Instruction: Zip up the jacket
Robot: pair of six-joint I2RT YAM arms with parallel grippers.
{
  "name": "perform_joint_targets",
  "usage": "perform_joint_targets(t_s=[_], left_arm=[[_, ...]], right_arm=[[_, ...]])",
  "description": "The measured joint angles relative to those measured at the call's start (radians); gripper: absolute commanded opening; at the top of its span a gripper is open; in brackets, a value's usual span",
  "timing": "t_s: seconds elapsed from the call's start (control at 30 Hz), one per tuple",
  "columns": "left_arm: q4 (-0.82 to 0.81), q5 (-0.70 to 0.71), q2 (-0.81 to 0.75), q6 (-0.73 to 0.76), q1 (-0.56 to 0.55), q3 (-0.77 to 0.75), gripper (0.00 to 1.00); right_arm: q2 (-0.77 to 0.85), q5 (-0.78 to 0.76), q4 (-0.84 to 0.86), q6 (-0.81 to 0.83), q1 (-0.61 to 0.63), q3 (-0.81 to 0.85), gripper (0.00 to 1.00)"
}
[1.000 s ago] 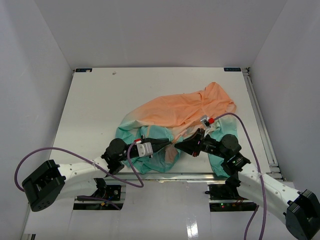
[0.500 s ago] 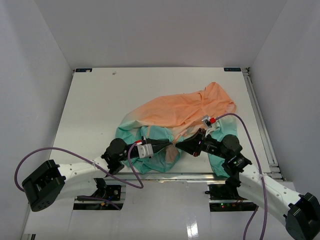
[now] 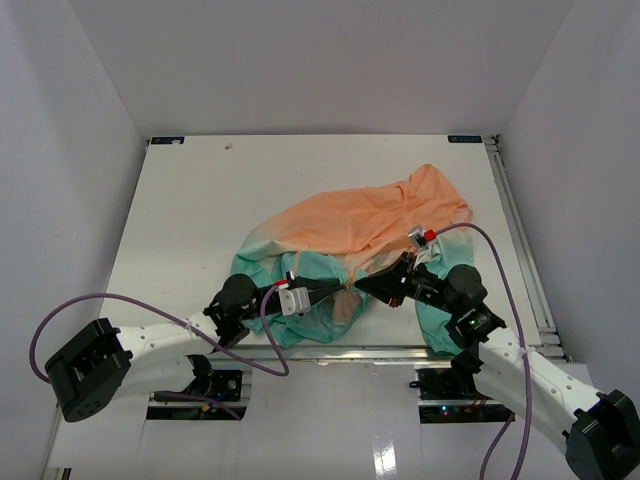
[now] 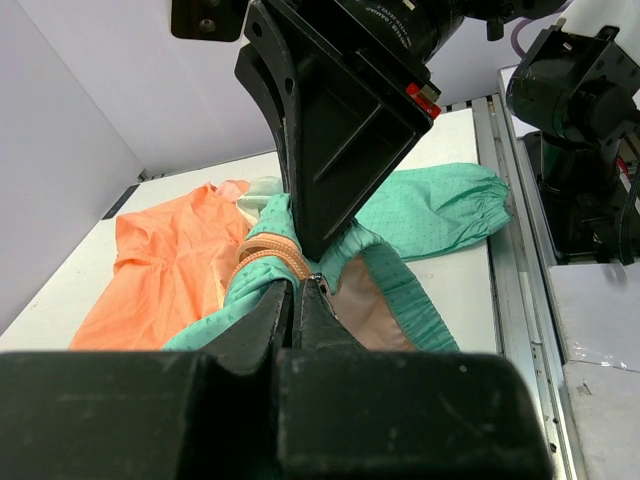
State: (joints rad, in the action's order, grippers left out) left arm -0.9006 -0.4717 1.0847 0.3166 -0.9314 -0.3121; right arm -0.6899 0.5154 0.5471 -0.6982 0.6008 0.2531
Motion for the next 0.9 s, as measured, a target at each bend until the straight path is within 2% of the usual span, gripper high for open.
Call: perform_joint_targets(t_s=[0.43,0.6,0.73,0.9], left_arm=[[0.014,0.011,0.006,0.004,0.0,-0.012,0.0],[0.078,0.028,0.019,-0.026,0.001,-0.052,0.0],[0.113,0.034,0.024,-0.061,0.003,-0.058,0.0],[0.204,0.039,0.03,-0.133,0.005,-0.07,0.0]], right_arm=[[-0.002,0.01,-0.007,-0.009,-0.018,0.004,0.08],[-0.051,0.015,-0.023,0.017,-0.033,0.028,0.08],[-0.087,0.018,-0.034,0.04,-0.036,0.032,0.17],[-0.081,-0.037,-0.105,0.085,-0.049,0.044,0.42]])
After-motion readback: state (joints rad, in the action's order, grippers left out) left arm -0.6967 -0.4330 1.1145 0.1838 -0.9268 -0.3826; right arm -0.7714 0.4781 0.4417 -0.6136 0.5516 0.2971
